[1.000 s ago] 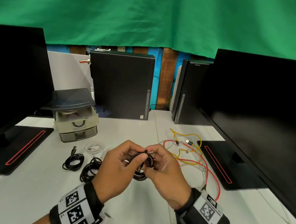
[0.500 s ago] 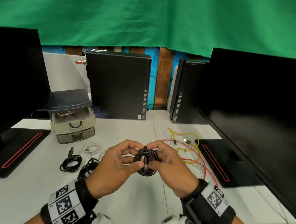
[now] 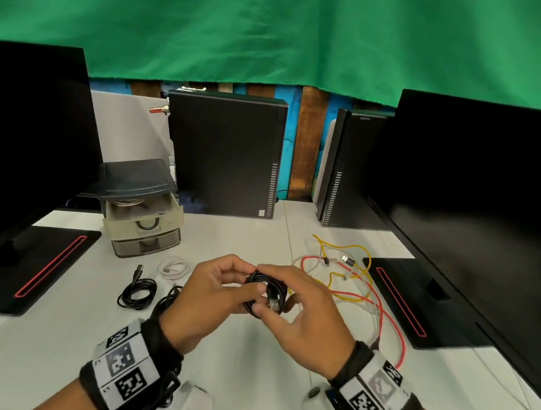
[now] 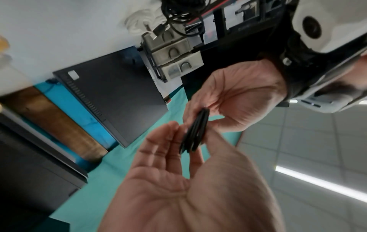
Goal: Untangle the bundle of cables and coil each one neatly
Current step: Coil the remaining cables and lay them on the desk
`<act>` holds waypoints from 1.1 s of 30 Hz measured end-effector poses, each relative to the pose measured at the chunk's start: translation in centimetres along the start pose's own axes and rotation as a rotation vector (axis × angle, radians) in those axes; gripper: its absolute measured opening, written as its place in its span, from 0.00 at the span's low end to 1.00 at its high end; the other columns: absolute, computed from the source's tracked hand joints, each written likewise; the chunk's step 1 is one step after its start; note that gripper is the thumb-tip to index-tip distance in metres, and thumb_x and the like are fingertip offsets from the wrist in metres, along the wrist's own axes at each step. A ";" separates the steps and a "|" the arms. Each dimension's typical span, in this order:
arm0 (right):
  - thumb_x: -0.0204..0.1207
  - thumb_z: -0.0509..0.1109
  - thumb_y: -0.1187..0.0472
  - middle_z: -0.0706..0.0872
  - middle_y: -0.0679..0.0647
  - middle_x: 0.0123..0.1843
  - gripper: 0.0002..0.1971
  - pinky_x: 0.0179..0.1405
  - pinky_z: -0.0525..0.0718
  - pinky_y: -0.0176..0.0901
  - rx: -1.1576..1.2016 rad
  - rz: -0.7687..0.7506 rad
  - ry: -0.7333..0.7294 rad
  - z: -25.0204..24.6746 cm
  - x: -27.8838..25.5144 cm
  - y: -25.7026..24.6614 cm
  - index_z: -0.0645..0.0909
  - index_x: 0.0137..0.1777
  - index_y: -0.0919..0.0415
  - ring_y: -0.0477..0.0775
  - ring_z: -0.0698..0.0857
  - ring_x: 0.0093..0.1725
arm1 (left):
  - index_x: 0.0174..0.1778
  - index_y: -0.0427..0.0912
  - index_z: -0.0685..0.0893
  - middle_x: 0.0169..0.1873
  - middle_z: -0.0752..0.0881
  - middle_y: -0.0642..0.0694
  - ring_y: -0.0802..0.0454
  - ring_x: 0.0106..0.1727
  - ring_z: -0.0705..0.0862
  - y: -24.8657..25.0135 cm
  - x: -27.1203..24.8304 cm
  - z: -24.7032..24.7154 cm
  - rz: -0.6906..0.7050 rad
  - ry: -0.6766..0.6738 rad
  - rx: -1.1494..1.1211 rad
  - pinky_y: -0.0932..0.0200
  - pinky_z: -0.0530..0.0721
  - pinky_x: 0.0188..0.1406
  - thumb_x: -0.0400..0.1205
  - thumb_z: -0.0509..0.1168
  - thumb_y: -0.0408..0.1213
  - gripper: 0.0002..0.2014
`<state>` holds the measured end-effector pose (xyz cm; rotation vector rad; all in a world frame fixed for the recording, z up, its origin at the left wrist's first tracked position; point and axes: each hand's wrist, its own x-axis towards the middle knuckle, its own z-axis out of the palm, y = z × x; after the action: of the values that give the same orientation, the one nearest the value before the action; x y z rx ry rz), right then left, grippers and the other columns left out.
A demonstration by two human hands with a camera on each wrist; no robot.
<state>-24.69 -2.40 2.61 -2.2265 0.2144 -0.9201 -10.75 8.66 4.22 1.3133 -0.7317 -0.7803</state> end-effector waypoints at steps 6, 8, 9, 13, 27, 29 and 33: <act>0.79 0.71 0.56 0.88 0.42 0.52 0.13 0.39 0.87 0.43 -0.136 -0.142 0.215 0.3 0.2 0.8 0.83 0.63 0.52 0.45 0.87 0.49 | 0.45 0.37 0.84 0.43 0.91 0.33 0.46 0.40 0.91 0.7 0.0 0.0 -0.117 -0.093 -0.240 0.58 0.89 0.41 0.69 0.75 0.30 0.11; 0.80 0.73 0.57 0.88 0.48 0.52 0.09 0.37 0.87 0.46 -0.296 -0.249 0.265 0.2 0.2 1.2 0.84 0.58 0.58 0.51 0.87 0.47 | 0.51 0.36 0.84 0.44 0.91 0.34 0.46 0.42 0.91 0.4 0.1 0.0 -0.125 -0.071 -0.227 0.59 0.89 0.43 0.68 0.76 0.32 0.16; 0.80 0.73 0.58 0.88 0.51 0.52 0.07 0.38 0.87 0.47 -0.396 -0.305 0.286 0.1 0.2 1.4 0.86 0.53 0.61 0.53 0.87 0.47 | 0.54 0.37 0.84 0.44 0.91 0.35 0.46 0.43 0.91 0.3 0.1 0.1 -0.118 -0.045 -0.186 0.60 0.88 0.42 0.68 0.76 0.33 0.18; 0.81 0.73 0.59 0.86 0.52 0.44 0.11 0.29 0.79 0.47 -0.707 -0.418 0.330 -0.2 0.2 1.9 0.84 0.38 0.62 0.57 0.84 0.39 | 0.58 0.41 0.89 0.43 0.92 0.34 0.46 0.45 0.92 -0.2 0.1 0.6 -0.028 0.079 -0.051 0.58 0.89 0.43 0.75 0.76 0.31 0.16; 0.82 0.62 0.50 0.78 0.45 0.36 0.10 0.26 0.77 0.42 -0.529 -0.126 0.106 -0.8 0.4 1.7 0.76 0.43 0.54 0.48 0.77 0.32 | 0.43 0.33 0.86 0.34 0.90 0.39 0.46 0.37 0.92 -1.3 1.0 -0.3 0.031 0.157 0.078 0.61 0.88 0.33 0.75 0.77 0.26 0.07; 0.81 0.63 0.49 0.79 0.41 0.48 0.08 0.34 0.85 0.47 -0.393 -0.039 0.022 -0.8 0.2 1.7 0.76 0.54 0.50 0.45 0.81 0.42 | 0.44 0.34 0.85 0.34 0.89 0.41 0.44 0.37 0.92 -1.1 1.0 -0.4 0.041 0.108 0.094 0.60 0.87 0.33 0.75 0.77 0.26 0.06; 0.77 0.71 0.56 0.79 0.30 0.57 0.28 0.41 0.82 0.30 -0.150 0.067 -0.129 -0.5 0.1 1.0 0.72 0.76 0.38 0.41 0.82 0.52 | 0.48 0.38 0.87 0.39 0.87 0.40 0.41 0.38 0.91 -1.0 0.8 -0.8 0.033 0.016 0.124 0.54 0.89 0.36 0.78 0.75 0.26 0.06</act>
<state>-24.81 -3.42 2.25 -2.3919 0.3046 -0.7422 -9.74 8.33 3.21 1.4135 -0.7973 -0.7062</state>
